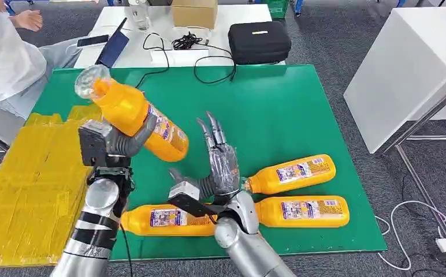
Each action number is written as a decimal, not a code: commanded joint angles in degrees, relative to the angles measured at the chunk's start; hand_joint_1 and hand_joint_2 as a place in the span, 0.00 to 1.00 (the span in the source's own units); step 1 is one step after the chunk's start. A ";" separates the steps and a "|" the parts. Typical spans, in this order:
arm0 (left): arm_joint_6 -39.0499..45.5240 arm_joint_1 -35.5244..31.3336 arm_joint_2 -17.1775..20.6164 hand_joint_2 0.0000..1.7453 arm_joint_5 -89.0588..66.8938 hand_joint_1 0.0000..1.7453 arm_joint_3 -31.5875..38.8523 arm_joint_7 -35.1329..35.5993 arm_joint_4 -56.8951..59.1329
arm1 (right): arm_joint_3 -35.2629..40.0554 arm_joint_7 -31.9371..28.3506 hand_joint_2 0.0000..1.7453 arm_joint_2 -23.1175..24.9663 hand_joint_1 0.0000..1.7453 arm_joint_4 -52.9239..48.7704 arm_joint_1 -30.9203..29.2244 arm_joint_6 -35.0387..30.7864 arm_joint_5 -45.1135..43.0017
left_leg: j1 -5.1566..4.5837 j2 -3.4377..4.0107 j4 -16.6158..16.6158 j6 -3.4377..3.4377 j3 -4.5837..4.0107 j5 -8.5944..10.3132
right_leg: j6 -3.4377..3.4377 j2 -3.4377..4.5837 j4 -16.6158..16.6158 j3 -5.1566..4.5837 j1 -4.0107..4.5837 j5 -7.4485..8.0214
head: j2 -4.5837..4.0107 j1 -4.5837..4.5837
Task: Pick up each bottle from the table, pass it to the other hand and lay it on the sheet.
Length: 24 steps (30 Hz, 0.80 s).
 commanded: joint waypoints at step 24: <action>11.20 -19.83 32.82 1.00 -71.86 1.00 -0.54 22.87 50.04 | 0.44 -4.97 1.00 -14.04 0.00 -38.46 9.19 14.40 -20.50 | 0.14 0.35 -0.11 -0.17 0.33 -0.05 | -0.08 0.31 -0.06 0.19 0.08 -0.06 | 0.00 0.04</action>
